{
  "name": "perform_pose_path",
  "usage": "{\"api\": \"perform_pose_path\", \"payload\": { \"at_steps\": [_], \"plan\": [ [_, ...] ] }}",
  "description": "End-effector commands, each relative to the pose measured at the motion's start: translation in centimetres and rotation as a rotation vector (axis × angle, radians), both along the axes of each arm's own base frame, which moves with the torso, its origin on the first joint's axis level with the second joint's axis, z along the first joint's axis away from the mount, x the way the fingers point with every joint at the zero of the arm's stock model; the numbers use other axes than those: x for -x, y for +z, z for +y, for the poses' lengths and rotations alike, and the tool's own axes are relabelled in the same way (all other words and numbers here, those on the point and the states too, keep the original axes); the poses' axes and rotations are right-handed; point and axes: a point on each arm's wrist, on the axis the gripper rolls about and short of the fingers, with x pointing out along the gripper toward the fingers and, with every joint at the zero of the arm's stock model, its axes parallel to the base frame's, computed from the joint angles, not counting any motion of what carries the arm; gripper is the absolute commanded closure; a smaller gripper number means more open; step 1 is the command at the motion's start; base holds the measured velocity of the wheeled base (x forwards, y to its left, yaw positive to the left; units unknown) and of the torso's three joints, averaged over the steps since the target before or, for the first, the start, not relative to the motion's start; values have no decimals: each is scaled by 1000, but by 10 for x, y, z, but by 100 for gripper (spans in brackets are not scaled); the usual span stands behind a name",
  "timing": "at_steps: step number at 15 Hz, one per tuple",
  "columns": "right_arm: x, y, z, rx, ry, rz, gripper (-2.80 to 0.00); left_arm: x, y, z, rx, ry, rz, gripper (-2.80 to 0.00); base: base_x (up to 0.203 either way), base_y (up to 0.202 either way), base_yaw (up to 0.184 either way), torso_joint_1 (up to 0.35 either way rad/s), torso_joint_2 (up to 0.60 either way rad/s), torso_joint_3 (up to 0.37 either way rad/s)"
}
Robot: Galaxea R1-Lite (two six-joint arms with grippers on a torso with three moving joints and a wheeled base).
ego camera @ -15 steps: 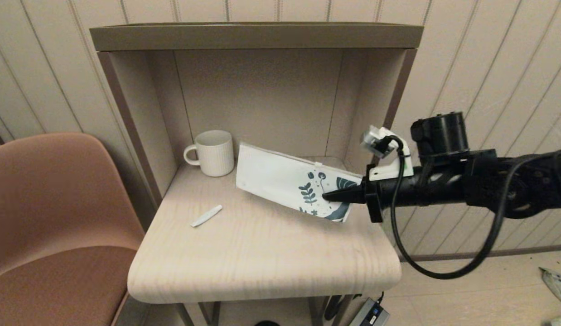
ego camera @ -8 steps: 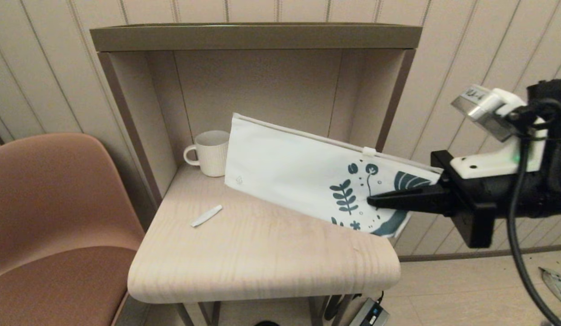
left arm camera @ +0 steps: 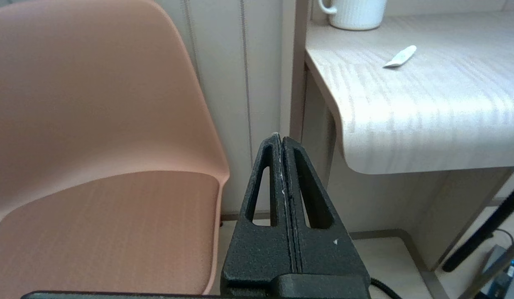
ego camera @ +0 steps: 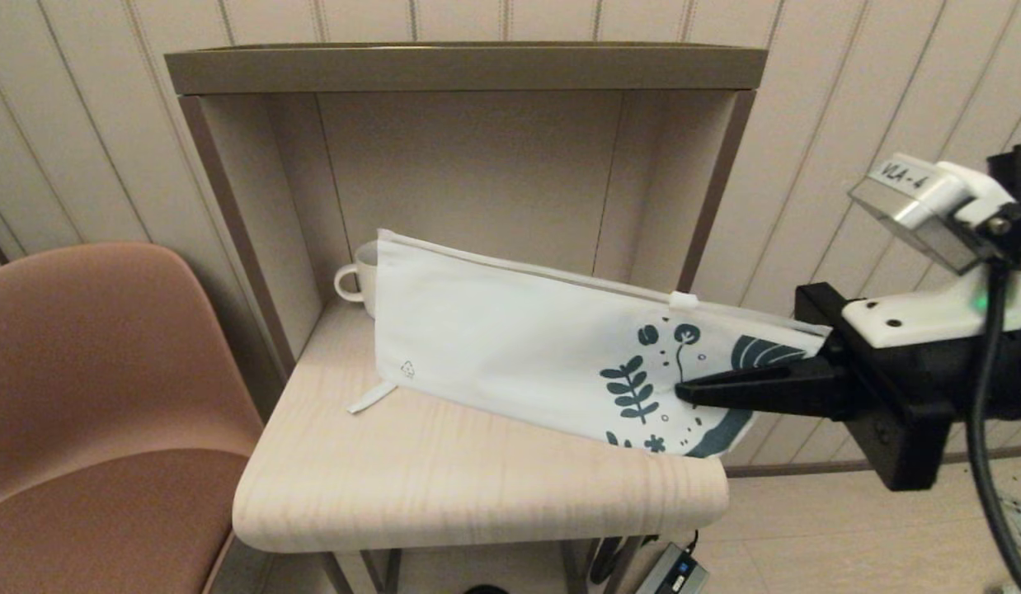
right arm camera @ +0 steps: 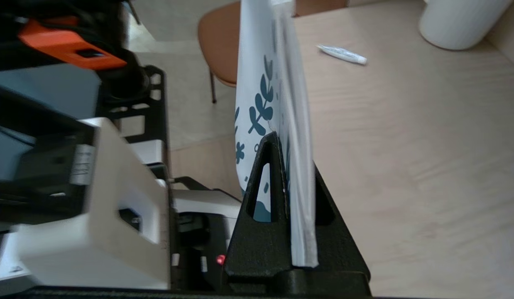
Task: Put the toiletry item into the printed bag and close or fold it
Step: Pick up the storage bag, then open the storage bag
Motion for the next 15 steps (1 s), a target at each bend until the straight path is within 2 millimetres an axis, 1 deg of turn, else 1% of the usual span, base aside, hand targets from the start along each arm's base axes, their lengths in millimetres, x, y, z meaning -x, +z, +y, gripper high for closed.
{"api": "perform_pose_path", "payload": {
  "at_steps": [1, 3, 4, 5, 6, 10, 11, 13, 15],
  "plan": [
    [-26, -16, 10, 41, -13, 46, 0, 0, 0, 0, 0, -1, 0, 0, 0, 0, 0, 0, 0, 0],
    [-53, -31, 22, 97, -60, 75, 0, 0, 0, 0, 0, 0, 0, 0, 0, 0, 0, 0, 0, 0],
    [-65, -35, 27, 112, -75, 75, 0, 0, 0, 0, -4, -1, 0, 0, 0, 0, 0, 0, 0, 0],
    [-75, -35, 30, 119, -86, 66, 0, 0, 0, 0, 0, -1, 0, 0, 0, 0, 0, 0, 0, 0],
    [-81, -33, 32, 124, -94, 61, 0, 0, 0, 0, 0, 1, 0, 0, 0, 0, 0, 0, 0, 0],
    [-74, -31, 34, 222, -58, 203, 0, 0, 0, 0, -5, 4, 0, 0, 0, 0, 0, 0, 0, 0],
    [-70, -29, 37, 244, -49, 212, 0, 0, 0, 0, -8, 3, 0, 0, 0, 0, 0, 0, 0, 0],
    [-67, -28, 41, 281, -69, 180, 0, 0, 0, 0, -25, 2, 4, 0, 0, 0, 0, 0, 0, 0],
    [-64, -27, 42, 300, -61, 137, 0, -1, -1, -1, -122, -14, 17, 0, 0, 0, 0, 0, 0, 0]
  ]
}}
